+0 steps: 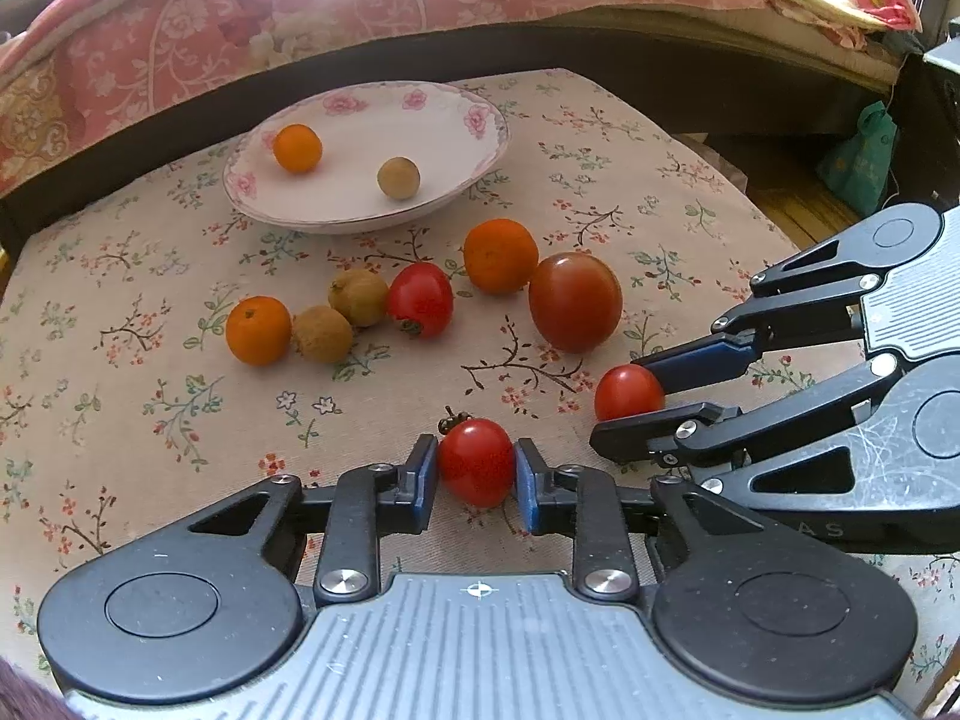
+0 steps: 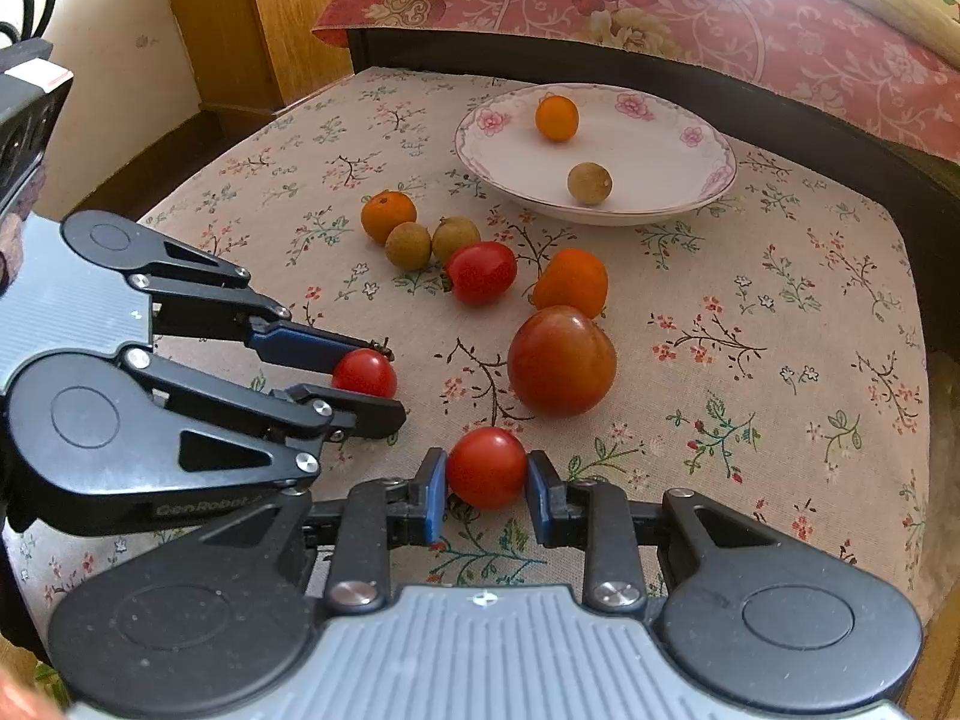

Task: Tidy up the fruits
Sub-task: 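Lift and carry both cherry tomatoes over the white plate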

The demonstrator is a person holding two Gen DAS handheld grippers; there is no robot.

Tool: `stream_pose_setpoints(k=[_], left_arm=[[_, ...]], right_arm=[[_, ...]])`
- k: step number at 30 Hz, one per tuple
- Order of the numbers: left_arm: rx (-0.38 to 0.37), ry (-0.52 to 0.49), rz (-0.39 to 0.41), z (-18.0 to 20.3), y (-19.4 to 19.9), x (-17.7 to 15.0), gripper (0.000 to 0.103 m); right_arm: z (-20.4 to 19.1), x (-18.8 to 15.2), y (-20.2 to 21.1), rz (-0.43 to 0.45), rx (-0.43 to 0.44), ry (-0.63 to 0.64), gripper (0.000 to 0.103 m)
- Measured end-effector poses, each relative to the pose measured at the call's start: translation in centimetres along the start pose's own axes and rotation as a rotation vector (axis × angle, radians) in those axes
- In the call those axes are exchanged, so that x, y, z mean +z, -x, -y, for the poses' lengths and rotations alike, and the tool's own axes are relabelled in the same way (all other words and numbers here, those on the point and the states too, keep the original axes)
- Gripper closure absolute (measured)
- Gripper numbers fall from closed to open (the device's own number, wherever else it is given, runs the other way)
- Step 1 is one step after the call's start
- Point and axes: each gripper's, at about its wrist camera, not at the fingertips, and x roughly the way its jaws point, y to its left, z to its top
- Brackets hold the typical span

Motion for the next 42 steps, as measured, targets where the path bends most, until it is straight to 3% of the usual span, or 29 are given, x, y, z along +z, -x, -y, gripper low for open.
stream_pose_setpoints(k=[18, 42], left_arm=[[0.025, 0.014, 0.04, -0.3, 0.9, 1.5, 0.069], [0.131, 0.059, 0.144, -3.0, 0.8, 8.6, 0.071]], right_arm=[[0.0, 1.3, 1.2, 0.044, -0.025, -0.014, 0.072], [2.8, 7.5, 1.4, 0.18, -0.097, -0.078, 0.072]])
